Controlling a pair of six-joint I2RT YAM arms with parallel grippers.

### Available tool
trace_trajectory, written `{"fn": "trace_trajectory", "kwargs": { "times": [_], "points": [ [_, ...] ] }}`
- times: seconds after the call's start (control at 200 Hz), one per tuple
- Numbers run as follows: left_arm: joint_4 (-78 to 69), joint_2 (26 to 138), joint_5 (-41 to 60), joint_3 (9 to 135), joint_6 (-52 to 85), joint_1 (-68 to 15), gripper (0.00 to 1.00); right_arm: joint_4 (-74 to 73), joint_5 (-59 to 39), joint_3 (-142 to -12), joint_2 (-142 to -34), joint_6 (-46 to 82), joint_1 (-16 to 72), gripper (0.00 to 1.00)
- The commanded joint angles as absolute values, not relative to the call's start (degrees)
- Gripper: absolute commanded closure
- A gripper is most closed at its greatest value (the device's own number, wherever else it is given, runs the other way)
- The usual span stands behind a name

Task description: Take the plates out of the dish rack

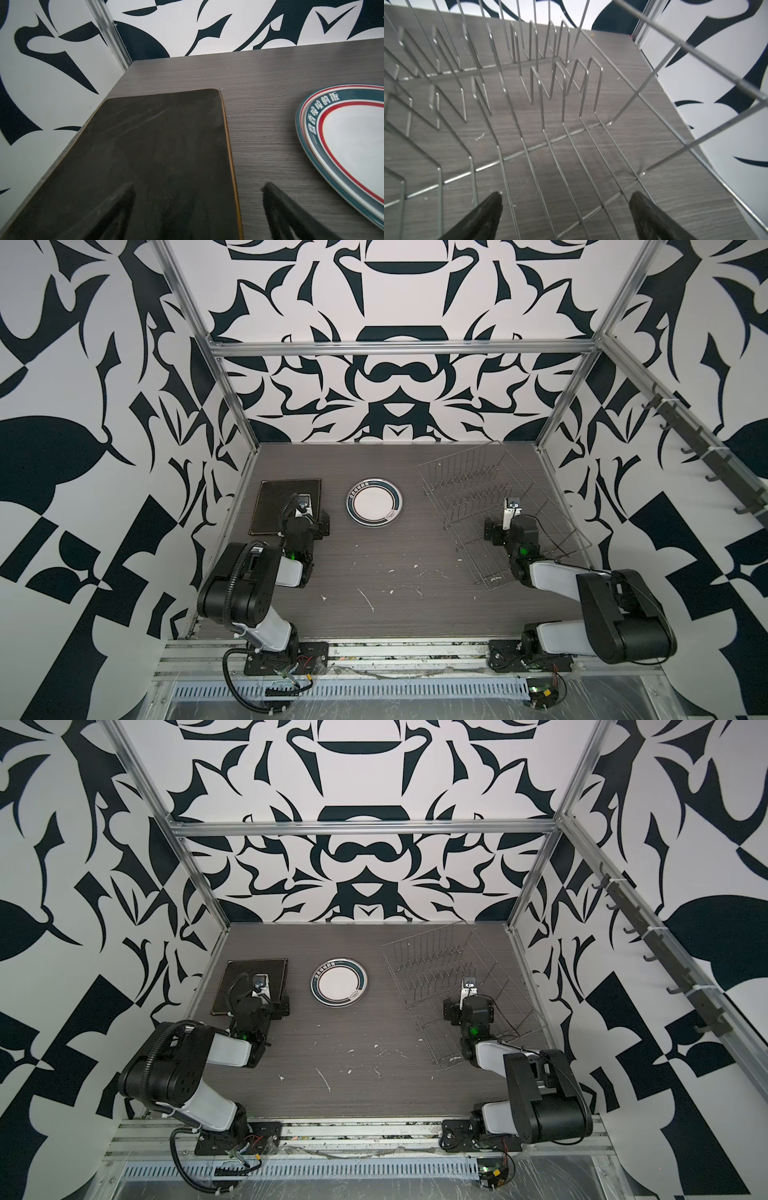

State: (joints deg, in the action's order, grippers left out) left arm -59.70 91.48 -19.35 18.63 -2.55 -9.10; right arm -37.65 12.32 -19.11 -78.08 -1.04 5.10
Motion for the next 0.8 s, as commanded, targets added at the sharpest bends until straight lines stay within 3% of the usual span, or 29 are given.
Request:
{"fn": "trace_trajectory", "kwargs": {
  "times": [0.0,0.26,0.795],
  "points": [
    [-60.0,90.8,-19.8,18.9,-2.0,-9.0,0.01,-45.0,9.1,-19.4,-78.9,-1.0,5.0,0.00],
    [-59.9,90.8,-19.8,18.9,-2.0,-9.0,0.00,-56.6,6.9,-18.4,-89.3,-1.2,5.0,0.00],
    [-59.9,90.8,-19.8,18.9,-2.0,-9.0,0.01,-52.5,8.8,-20.3,-89.1,-0.3,5.0,0.00]
  ]
}}
